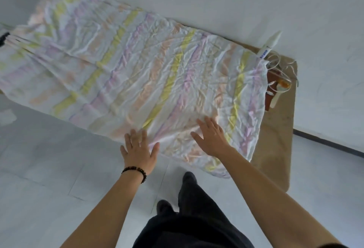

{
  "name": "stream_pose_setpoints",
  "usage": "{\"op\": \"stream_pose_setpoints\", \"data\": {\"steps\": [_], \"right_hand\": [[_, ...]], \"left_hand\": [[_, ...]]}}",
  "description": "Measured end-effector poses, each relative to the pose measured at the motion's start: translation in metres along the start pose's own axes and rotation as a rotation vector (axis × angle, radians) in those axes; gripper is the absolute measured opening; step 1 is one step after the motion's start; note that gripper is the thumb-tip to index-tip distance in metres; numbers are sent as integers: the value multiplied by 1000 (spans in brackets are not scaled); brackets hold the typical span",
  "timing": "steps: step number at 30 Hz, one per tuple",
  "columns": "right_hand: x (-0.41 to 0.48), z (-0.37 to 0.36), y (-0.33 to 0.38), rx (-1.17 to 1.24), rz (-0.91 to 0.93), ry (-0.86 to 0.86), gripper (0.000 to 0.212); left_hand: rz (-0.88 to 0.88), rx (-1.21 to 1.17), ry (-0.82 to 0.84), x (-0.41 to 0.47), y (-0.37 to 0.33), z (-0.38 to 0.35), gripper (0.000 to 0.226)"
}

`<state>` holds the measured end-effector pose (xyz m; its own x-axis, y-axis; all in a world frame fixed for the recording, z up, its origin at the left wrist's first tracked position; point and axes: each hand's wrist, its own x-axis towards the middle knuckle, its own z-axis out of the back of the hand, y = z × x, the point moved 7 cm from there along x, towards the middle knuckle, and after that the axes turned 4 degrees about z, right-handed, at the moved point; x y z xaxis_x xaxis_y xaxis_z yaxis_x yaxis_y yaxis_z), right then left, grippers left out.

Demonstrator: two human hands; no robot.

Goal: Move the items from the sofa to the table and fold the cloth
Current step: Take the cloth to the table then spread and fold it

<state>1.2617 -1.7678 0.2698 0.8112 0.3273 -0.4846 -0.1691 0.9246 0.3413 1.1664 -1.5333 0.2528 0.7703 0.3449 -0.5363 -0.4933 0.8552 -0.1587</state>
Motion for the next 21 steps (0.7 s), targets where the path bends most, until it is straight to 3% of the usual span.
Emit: {"op": "stream_pose_setpoints", "data": {"steps": [5,13,18,21], "right_hand": [[-48,27,-52,131,-95,-87,60],[-45,100,-188,453,-309,-291,48],[-2,144,-252,554,-286,-270,50],[24,160,-269,579,-227,-239,48]], "left_hand": [[-139,60,152,-53,-67,-25,64],[-401,64,-104,-105,-206,-51,52],[-180,48,-54,-121,-268,-96,45],[-49,29,-145,-126,-277,-102,18]]}}
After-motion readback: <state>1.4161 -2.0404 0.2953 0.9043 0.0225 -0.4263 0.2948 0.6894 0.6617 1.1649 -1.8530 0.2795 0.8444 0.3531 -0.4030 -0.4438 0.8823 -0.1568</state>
